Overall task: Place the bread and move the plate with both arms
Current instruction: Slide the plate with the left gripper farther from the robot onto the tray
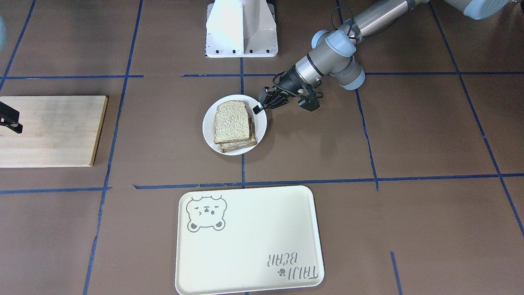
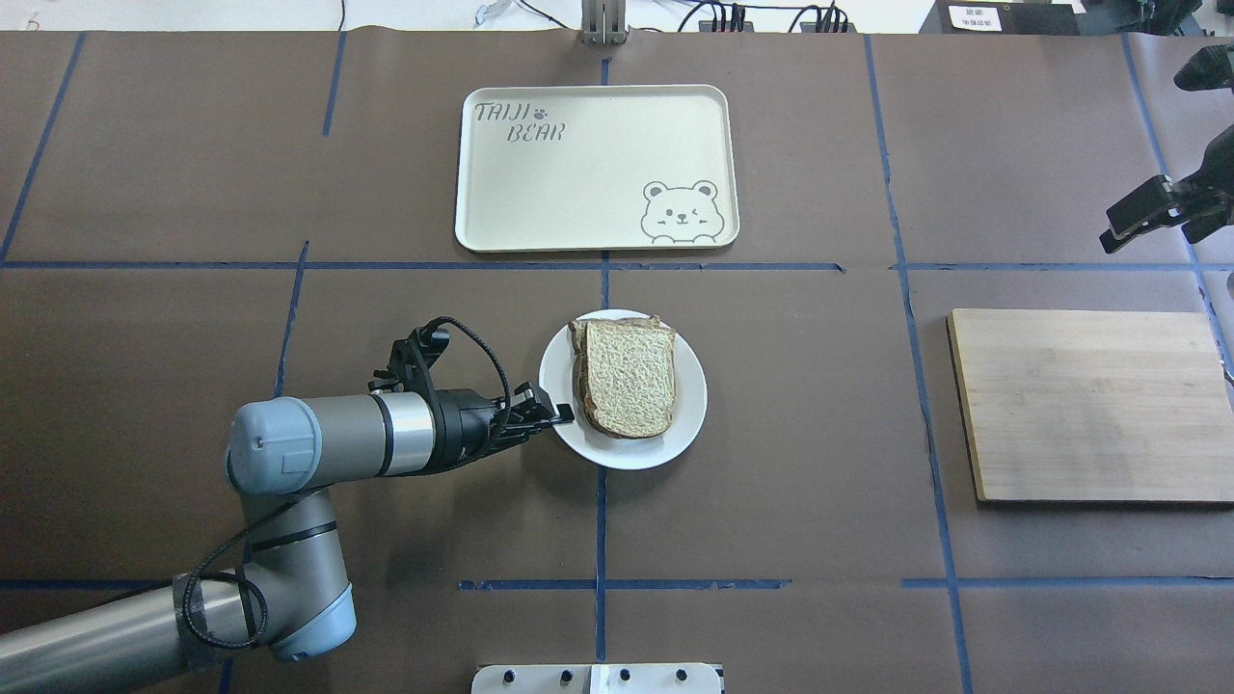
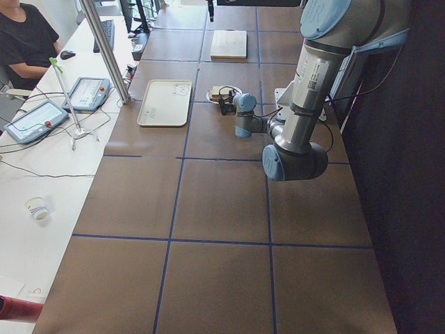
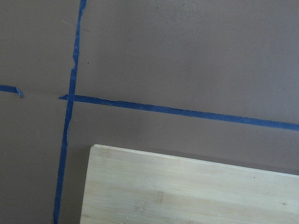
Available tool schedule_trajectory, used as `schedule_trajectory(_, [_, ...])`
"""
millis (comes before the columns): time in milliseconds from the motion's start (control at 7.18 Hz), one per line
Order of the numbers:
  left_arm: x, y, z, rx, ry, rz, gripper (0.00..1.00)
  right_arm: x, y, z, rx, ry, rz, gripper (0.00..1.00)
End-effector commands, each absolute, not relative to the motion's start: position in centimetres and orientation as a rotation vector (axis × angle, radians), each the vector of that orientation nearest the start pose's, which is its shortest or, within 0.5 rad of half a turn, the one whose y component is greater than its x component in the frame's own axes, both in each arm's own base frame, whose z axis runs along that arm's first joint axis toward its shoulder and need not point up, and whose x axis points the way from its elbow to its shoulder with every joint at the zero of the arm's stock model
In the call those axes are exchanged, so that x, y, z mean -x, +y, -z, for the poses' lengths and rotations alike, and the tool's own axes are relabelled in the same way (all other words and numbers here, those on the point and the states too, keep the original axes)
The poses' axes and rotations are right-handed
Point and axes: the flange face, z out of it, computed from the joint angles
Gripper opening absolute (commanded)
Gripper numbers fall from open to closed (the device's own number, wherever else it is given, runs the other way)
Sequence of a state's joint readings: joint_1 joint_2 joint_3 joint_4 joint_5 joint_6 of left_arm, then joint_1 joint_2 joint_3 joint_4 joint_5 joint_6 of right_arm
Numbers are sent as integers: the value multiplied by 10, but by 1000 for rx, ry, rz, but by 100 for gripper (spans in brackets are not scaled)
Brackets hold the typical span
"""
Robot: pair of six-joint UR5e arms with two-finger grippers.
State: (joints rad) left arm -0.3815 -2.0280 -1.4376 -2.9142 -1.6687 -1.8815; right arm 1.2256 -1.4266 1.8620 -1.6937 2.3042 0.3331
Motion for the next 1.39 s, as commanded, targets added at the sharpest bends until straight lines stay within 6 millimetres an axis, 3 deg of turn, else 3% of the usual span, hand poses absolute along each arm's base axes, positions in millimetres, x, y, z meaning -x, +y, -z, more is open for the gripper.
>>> schedule_trajectory(0, [-542, -376, -296, 17, 1721, 495, 5, 116, -526, -457, -42, -784, 122, 100])
schedule_trajectory(418, [-520, -421, -254, 5, 1818, 624, 4, 110, -526, -461, -42, -782, 111, 100])
schedule_trajectory(697, [-526, -446, -253, -2, 1844, 892, 4, 108, -524, -463, -38, -780, 108, 100])
schedule_trajectory(836, [-534, -470, -261, -32, 1823, 996, 4, 108, -524, -463, -38, -780, 108, 100])
schedule_trajectory(1254, [-558, -574, -273, -112, 1682, 1161, 4, 94, -527, -462, -54, -780, 92, 100])
